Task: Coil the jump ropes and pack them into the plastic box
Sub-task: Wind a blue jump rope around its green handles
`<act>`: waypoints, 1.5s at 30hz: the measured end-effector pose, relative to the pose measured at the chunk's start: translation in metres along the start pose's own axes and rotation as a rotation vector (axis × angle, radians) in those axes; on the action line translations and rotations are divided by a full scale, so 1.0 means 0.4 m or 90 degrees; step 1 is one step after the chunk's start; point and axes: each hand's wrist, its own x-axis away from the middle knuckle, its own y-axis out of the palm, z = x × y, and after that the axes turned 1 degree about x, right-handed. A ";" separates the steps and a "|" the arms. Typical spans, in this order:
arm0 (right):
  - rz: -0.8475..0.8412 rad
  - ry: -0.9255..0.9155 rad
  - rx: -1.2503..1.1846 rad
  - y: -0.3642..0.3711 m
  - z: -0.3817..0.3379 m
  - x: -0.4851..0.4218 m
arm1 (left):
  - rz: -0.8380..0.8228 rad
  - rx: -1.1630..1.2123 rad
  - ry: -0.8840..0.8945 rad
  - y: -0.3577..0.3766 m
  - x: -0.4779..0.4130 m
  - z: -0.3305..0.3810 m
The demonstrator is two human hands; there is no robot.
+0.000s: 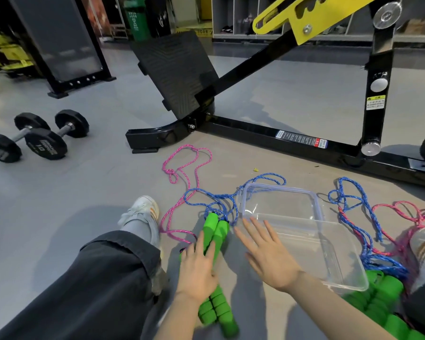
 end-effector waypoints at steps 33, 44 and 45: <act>-0.279 0.032 -0.141 0.091 -0.149 -0.167 | 0.104 0.080 -0.034 0.125 0.094 -0.147; -0.260 0.056 -0.007 0.075 -0.132 -0.147 | 0.113 0.074 -0.014 0.128 0.068 -0.093; -0.219 0.047 0.002 0.075 -0.132 -0.145 | 0.119 0.068 -0.001 0.129 0.069 -0.096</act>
